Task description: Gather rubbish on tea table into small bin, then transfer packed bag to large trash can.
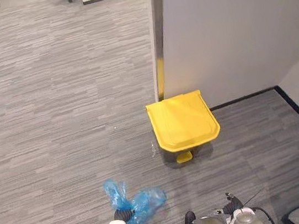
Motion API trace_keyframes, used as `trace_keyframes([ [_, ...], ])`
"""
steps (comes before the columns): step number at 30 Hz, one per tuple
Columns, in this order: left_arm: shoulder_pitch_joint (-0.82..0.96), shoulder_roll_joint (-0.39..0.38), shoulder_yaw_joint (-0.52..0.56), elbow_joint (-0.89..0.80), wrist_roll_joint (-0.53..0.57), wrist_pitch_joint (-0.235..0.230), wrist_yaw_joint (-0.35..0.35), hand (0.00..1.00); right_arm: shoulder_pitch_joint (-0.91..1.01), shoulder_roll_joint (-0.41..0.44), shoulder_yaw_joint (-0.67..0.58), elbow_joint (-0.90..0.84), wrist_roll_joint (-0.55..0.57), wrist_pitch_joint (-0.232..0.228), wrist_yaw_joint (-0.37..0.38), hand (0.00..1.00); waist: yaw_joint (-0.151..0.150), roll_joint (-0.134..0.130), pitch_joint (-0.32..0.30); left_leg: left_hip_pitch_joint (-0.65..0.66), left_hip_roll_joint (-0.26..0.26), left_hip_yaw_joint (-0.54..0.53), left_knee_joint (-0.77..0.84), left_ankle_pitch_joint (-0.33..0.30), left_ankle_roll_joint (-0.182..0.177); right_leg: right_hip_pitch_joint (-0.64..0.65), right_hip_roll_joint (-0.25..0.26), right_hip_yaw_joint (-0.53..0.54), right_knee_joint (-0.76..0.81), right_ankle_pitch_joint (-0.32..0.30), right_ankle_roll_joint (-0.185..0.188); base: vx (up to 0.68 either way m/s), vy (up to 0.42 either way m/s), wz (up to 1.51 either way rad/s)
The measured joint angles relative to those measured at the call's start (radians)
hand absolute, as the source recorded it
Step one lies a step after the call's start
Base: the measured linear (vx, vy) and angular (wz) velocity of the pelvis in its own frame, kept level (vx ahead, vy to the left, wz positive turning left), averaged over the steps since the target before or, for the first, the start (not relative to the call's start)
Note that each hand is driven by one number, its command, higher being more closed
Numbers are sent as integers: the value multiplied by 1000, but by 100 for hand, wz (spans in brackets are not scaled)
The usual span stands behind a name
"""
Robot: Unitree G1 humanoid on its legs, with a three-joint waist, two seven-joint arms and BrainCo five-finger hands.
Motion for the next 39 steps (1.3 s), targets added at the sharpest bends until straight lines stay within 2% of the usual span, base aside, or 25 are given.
trace_keyframes([
  [2,-2,-1,8,-7,0,0,0,100,-2,7,-12,-15,3,0,0,0,1,5,0,-17,-18,9,-147,7,7,1,-15,7,6,-1,6,95,164,-5],
  [3,-2,-6,8,-5,0,0,0,100,-1,0,-30,-16,4,0,1,0,1,29,-7,-9,-29,-6,-309,92,1,-2,-12,16,17,-11,38,88,178,-9],
  [5,1,5,2,4,0,1,0,100,0,17,-33,-9,5,4,2,0,6,6,-21,22,-70,4,-361,103,11,-1,-31,59,-7,-9,72,123,194,-12],
  [7,6,13,1,6,0,2,0,100,6,21,-34,-7,4,8,2,0,11,-13,-28,37,-99,27,-394,107,21,1,-56,79,-32,0,88,114,157,-19],
  [11,14,42,-20,8,1,3,0,100,6,24,-34,-7,3,9,3,0,11,-15,-34,96,-137,63,-463,108,30,8,-73,119,-62,0,96,93,101,-25],
  [15,13,60,-21,11,1,4,0,100,1,25,-34,-3,2,9,3,0,10,-15,-35,96,-138,55,-463,107,31,21,-71,128,-89,4,102,142,-2,-15],
  [18,19,59,-30,11,1,4,-2,100,-17,23,-34,14,2,9,3,0,12,-15,-35,100,-135,55,-455,90,53,15,-67,153,-85,4,102,121,-2,-24],
  [20,23,58,-33,11,0,4,-4,100,-27,23,-34,14,2,9,4,0,13,-14,-35,101,-128,55,-437,63,64,-16,-64,176,-22,-8,122,79,31,-34],
  [21,23,59,-38,13,-1,4,-5,100,-32,22,-34,13,2,9,4,0,12,-13,-32,114,-123,52,-424,37,61,-77,-64,189,122,-33,160,76,55,-27],
  [22,22,59,-38,15,-1,4,-5,100,-31,23,-35,13,2,9,4,0,11,-13,-31,129,-124,50,-424,26,58,-113,-70,191,221,-42,175,83,59,-14],
  [23,20,61,-39,16,-1,3,-5,100,-31,29,-45,6,13,7,8,0,3,-25,-23,162,-131,44,-428,14,68,-170,-87,190,391,-38,184,104,33,8],
  [24,16,69,-42,19,-1,4,-4,100,-35,26,-42,3,19,1,8,0,-10,-26,-10,201,-135,38,-423,-11,73,-233,-99,176,510,-83,181,127,3,11],
  [25,17,68,-42,25,-1,4,-4,100,-37,25,-34,8,21,-1,10,0,-11,-31,-11,223,-128,35,-412,-42,85,-272,-89,146,499,-115,149,128,-15,9],
  [26,16,66,-38,25,-1,4,-3,100,-42,24,-34,8,21,-2,10,0,-12,-31,-10,231,-123,33,-406,-53,85,-292,-83,120,475,-112,139,143,-13,9],
  [27,12,66,-36,26,-1,4,-3,100,-52,21,-35,3,21,-3,10,0,-14,-26,-7,244,-110,25,-400,-69,77,-329,-61,86,392,-88,114,182,-33,23],
  [29,-4,64,-36,27,0,3,-3,100,-56,9,-38,-21,19,-1,10,0,-17,-17,22,272,-80,6,-378,-103,54,-364,-26,40,155,36,96,284,-89,33],
  [30,-7,65,-36,29,0,3,-3,100,-49,8,-38,-22,19,1,10,0,-17,-26,32,285,-83,2,-372,-112,37,-344,-31,8,77,97,109,350,-129,19],
  [31,-11,57,-37,35,1,3,-3,100,-43,10,-39,-22,17,11,10,0,-8,-31,35,310,-83,-9,-369,-124,17,-287,-28,-22,25,189,83,378,-103,8],
  [32,-16,53,-37,37,1,1,-5,100,-45,11,-42,-27,15,15,8,0,-5,-24,44,307,-75,-9,-352,-124,16,-284,-28,-25,33,229,38,356,-107,4],
  [33,-20,44,-35,47,1,2,-4,100,-53,8,-43,-34,14,17,7,0,-7,-12,59,303,-67,-12,-329,-123,16,-285,-25,-28,66,216,6,331,-107,6],
  [34,-39,28,-35,46,2,3,-4,100,-62,-1,-49,-35,8,20,7,0,-13,-1,73,305,-58,-15,-286,-114,13,-288,-27,-28,131,175,-13,362,-155,6],
  [37,-51,21,-35,43,24,2,-5,100,-48,-3,-69,-46,-17,17,8,0,-12,1,69,338,-52,-51,-235,-81,-3,-273,-42,-28,251,74,-3,287,-98,11],
  [39,-59,21,-25,43,42,2,-5,100,-46,-3,-68,-45,-20,19,12,0,-12,5,63,361,-46,-64,-254,-59,-10,-254,-42,-40,259,52,-1,285,-66,15],
])
